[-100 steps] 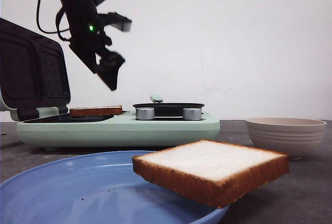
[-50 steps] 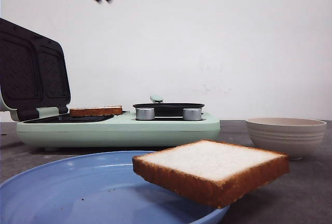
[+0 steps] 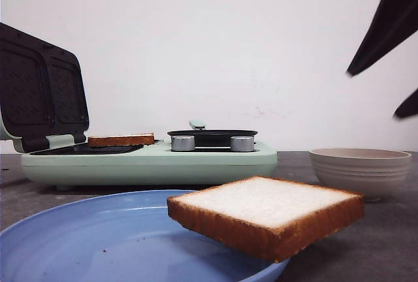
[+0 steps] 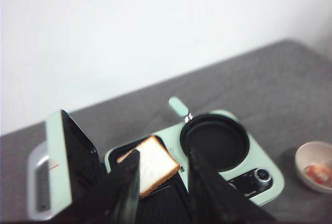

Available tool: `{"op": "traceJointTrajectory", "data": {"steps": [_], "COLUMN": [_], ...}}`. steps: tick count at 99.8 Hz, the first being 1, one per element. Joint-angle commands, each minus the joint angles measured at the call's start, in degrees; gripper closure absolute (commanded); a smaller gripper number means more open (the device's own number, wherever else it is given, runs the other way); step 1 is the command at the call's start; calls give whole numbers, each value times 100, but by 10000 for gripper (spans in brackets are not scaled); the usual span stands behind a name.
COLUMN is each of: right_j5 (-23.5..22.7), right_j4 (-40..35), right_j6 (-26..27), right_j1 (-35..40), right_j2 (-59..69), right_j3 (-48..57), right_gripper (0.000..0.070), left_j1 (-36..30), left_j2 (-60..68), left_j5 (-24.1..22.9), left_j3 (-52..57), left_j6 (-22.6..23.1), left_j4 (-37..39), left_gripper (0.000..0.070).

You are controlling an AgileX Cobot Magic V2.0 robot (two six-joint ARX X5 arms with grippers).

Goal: Make breakfast with bread and shrimp
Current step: 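Grasp the remaining bread slice on the blue plate with the right gripper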

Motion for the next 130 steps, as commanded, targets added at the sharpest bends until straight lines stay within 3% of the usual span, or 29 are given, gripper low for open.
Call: {"op": "traceJointTrajectory", "data": {"steps": [1, 10, 44, 81, 85, 90, 107, 130], "right_j5": [-245, -433, -1239, -1604, -1604, -1598, -1561, -1567], "right_j4": [59, 120, 435, 761, 802, 846, 1088, 1213], "right_j6": [35, 35, -52, 79, 98, 114, 245, 627], "right_j1": [17, 17, 22, 332, 398, 461, 531, 555], "right_j2": [428, 999, 2588, 3075, 3086, 3086, 3084, 2806], "right_j3": [57, 57, 57, 57, 57, 57, 57, 404], "right_gripper": [174, 127, 128, 172, 199, 283, 700, 700], "left_j1": [-24, -24, -24, -57, -83, -122, -273, -372], "left_j2": [-138, -490, -1307, -1436, -1436, -1436, -1436, -1436], "left_j5": [2, 7, 2, 2, 2, 2, 2, 0], "left_j3": [146, 146, 146, 122, 107, 94, 94, 94], "left_j6": [-33, -33, -7, 166, 170, 188, 295, 317], "left_j4": [-46, -173, -1062, -1113, -1106, -1108, -1104, -1102], "left_gripper": [595, 595, 596, 595, 595, 595, 595, 595]}}
